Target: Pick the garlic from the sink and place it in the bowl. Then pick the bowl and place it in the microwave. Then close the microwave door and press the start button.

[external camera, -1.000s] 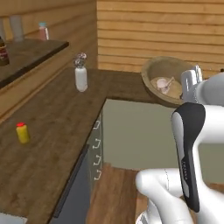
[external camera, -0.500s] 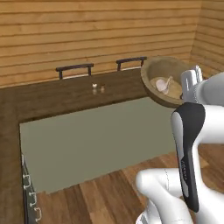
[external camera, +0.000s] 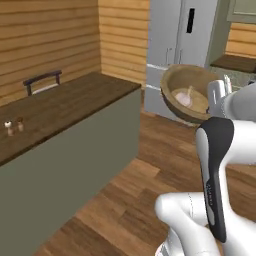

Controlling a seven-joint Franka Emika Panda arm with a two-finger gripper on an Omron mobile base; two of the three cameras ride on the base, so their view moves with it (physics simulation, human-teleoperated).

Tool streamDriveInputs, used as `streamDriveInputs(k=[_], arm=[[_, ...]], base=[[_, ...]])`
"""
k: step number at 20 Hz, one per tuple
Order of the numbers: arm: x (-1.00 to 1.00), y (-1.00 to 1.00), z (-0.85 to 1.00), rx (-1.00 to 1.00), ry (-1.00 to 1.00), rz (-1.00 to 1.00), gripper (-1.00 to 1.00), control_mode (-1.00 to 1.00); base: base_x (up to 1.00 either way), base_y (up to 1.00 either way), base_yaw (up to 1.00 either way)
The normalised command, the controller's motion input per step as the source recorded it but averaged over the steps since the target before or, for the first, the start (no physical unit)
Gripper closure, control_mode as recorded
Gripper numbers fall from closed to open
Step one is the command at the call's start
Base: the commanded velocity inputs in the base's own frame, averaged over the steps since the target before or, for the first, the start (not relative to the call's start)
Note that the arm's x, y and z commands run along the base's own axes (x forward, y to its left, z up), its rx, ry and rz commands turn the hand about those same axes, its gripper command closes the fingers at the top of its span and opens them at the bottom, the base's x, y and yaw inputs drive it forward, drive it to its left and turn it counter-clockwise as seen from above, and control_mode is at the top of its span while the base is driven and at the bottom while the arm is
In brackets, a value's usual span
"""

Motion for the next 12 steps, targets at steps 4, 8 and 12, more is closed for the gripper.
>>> streamDriveInputs(k=[4,8,12], arm=[[0.00,0.00,0.00,0.00,0.00,0.00,1.00,1.00],[0.00,0.00,0.00,0.00,0.00,0.00,1.00,1.00],[0.00,0.00,0.00,0.00,0.00,0.00,1.00,1.00]], base=[[0.17,-0.43,-0.73],[0.47,-0.36,-0.63],[0.80,-0.25,-0.55]])
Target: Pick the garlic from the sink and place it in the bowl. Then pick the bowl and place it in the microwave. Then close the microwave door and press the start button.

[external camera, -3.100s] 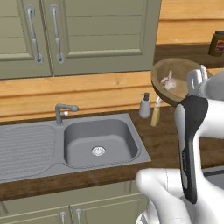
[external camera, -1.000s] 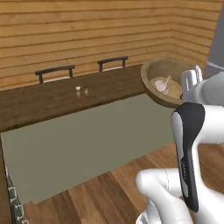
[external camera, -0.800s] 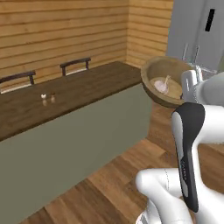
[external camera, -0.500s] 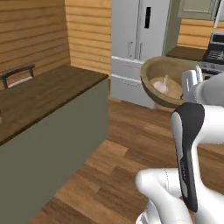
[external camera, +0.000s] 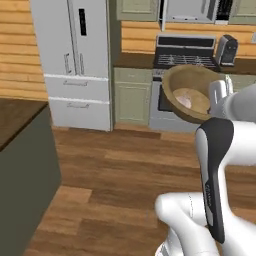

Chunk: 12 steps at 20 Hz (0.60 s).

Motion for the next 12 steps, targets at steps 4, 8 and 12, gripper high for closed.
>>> streamDriveInputs(k=[4,8,12], arm=[[0.00,0.00,0.00,0.00,0.00,0.00,1.00,1.00],[0.00,0.00,0.00,0.00,0.00,0.00,1.00,1.00],[0.00,0.00,0.00,0.00,0.00,0.00,1.00,1.00]], base=[[0.97,-0.25,-0.46],[1.00,-0.27,-0.39],[1.00,-0.26,-0.34]])
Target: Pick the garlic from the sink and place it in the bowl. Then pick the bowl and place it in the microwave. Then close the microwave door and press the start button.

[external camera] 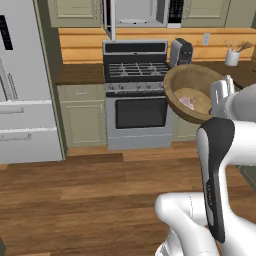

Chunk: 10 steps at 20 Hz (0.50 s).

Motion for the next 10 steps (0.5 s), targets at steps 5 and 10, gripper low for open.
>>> streamDriveInputs(k=[5,10], arm=[[0.00,0.00,0.00,0.00,0.00,0.00,1.00,1.00],[0.00,0.00,0.00,0.00,0.00,0.00,1.00,1.00]], base=[[1.00,-0.15,-0.28],[1.00,-0.43,0.08]])
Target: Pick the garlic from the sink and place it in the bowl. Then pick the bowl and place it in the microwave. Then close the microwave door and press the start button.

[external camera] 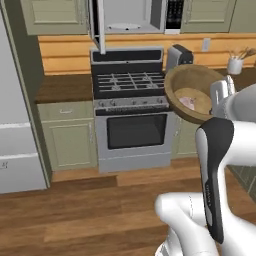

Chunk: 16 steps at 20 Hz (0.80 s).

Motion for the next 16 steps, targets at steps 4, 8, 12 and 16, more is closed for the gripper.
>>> streamDriveInputs(k=[4,8,12,16], arm=[[0.00,0.00,0.00,0.00,0.00,0.00,1.00,1.00],[0.00,0.00,0.00,0.00,0.00,0.00,1.00,1.00],[0.00,0.00,0.00,0.00,0.00,0.00,1.00,1.00],[0.00,0.00,0.00,0.00,0.00,0.00,1.00,1.00]], base=[[1.00,-0.63,0.24],[1.00,-0.61,0.21],[1.00,-0.57,0.24],[1.00,-0.41,0.32]])
